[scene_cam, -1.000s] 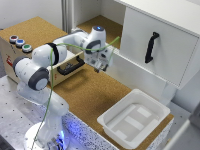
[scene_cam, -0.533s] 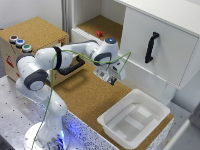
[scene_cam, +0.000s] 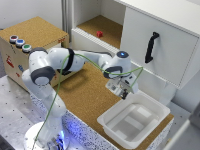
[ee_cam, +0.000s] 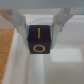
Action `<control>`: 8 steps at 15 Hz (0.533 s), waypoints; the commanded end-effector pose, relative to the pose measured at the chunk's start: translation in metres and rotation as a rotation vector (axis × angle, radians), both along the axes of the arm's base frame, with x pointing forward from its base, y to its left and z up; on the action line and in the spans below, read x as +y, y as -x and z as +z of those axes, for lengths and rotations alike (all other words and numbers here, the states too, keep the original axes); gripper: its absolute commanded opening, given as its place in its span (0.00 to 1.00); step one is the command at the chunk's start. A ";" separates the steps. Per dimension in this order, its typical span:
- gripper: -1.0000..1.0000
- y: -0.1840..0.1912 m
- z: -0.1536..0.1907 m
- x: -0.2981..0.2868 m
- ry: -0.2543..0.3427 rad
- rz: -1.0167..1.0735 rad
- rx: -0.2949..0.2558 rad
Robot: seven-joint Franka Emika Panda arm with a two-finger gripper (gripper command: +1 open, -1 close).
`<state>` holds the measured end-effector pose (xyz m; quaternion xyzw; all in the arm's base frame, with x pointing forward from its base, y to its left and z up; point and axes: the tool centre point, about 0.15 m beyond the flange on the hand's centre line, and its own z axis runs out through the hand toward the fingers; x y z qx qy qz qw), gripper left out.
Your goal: Go towards the box and place the purple object
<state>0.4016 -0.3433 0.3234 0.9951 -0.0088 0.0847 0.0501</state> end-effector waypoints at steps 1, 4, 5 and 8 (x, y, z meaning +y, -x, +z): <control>0.00 -0.047 -0.039 -0.078 -0.188 0.159 0.122; 0.00 -0.039 -0.054 -0.089 -0.192 0.208 0.129; 0.00 -0.035 -0.060 -0.093 -0.183 0.224 0.129; 0.00 -0.024 -0.080 -0.096 -0.163 0.270 0.133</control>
